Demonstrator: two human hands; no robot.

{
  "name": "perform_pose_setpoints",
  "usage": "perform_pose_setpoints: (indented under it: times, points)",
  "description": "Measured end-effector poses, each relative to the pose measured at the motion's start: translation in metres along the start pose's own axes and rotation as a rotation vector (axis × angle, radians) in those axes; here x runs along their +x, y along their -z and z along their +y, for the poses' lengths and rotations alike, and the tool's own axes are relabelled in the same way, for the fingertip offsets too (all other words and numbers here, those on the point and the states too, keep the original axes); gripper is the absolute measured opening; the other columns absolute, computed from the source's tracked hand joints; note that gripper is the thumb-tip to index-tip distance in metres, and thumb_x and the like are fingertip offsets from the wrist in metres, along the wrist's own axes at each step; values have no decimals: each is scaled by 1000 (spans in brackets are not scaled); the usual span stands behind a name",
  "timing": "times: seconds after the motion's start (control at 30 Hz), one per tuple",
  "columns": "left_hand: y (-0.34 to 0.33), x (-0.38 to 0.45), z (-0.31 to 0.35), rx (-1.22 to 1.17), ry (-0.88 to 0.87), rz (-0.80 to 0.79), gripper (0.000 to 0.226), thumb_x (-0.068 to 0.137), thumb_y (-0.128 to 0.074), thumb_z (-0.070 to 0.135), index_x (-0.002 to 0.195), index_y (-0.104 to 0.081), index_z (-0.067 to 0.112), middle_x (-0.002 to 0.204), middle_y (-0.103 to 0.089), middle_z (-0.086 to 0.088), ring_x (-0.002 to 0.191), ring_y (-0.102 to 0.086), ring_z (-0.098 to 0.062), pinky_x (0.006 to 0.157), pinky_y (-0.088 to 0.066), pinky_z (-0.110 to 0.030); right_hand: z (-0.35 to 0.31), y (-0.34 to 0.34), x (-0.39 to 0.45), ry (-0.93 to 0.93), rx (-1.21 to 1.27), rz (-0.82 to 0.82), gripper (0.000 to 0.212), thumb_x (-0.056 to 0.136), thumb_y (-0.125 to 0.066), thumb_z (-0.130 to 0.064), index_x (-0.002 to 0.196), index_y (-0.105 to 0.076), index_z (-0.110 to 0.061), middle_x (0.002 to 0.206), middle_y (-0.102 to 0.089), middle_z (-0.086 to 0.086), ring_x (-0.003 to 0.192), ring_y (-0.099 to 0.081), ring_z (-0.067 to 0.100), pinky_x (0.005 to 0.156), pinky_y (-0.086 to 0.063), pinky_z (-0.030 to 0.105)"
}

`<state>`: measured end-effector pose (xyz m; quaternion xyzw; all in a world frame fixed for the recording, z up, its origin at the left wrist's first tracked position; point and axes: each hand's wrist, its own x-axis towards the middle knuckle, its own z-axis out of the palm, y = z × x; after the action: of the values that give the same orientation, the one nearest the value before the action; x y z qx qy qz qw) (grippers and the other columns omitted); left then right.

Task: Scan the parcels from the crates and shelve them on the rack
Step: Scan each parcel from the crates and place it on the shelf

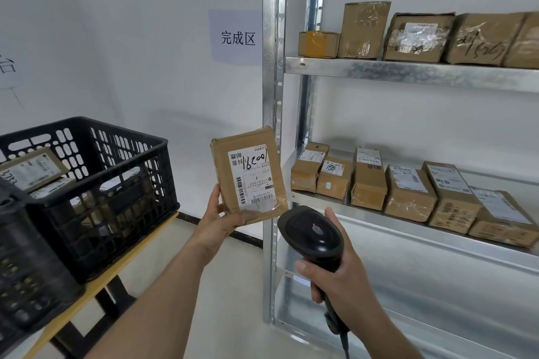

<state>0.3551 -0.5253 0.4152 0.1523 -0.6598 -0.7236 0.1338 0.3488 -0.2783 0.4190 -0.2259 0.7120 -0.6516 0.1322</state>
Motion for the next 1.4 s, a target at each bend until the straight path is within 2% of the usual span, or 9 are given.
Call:
perform_pose_setpoints:
  times: [0.27,0.4,0.6,0.73,0.83,1.0,1.1,1.23,1.4]
  points:
    - [-5,9,-10,-2,11,-40,113,42,-81,32,141,-28,51,129,-57,-3,122,-54,-29,107,-41,-50,3,4,-4,-14,-16,37,101,80,-75,2,143,-21,-55,117,-62,5,51,-55,11,50,-51,29]
    - [-18,11,-24,-33,29,-102,107,53,-78,24,145,-27,47,127,-61,-3,117,-59,-25,103,-46,-44,5,13,-10,-26,-49,106,112,75,-81,1,142,-10,-55,130,-54,-4,73,-55,9,53,-51,22]
    - [-70,-4,-47,-58,82,-242,93,51,-72,33,135,-36,52,117,-69,5,113,-61,-18,99,-44,-37,11,54,-25,-41,-116,340,111,75,-80,-3,144,-9,-55,124,-57,-12,82,-59,14,56,-52,20]
    - [-118,-20,-61,-37,122,-314,75,75,-63,17,142,-37,39,114,-69,7,105,-61,-13,94,-44,-33,15,94,-34,-29,-122,494,108,78,-79,-4,151,-10,-47,117,-57,-14,80,-62,17,52,-52,17]
    - [-161,-38,-64,-8,119,-389,82,68,-64,25,142,-35,45,118,-68,5,111,-61,-16,100,-45,-36,22,129,-45,-23,-105,571,107,77,-80,-7,153,-14,-43,113,-57,-17,85,-61,22,52,-51,16]
    - [-245,-63,-66,12,123,-469,80,65,-67,31,139,-39,45,117,-66,1,101,-60,-18,101,-47,-38,36,199,-65,2,-111,623,107,75,-81,-4,155,-20,-39,114,-57,-23,99,-65,23,54,-56,23]
    - [-296,-71,-73,40,130,-500,68,74,-61,27,137,-42,44,116,-66,6,104,-59,-18,96,-49,-33,47,246,-81,0,-138,653,103,75,-82,-5,153,-24,-38,114,-58,-26,109,-63,23,73,-62,39]
    - [-362,-82,-81,99,174,-515,61,74,-61,36,133,-48,40,117,-67,3,107,-61,-20,92,-53,-34,57,308,-106,-24,-162,698,106,76,-80,-3,139,-17,-62,103,-55,-46,112,-61,17,89,-57,49]
    - [-435,-98,-90,216,166,-534,29,98,-52,28,124,-52,41,115,-66,1,104,-64,-18,91,-55,-34,71,375,-134,-49,-191,759,104,77,-78,-3,153,-19,-43,107,-59,-35,107,-64,20,89,-56,52]
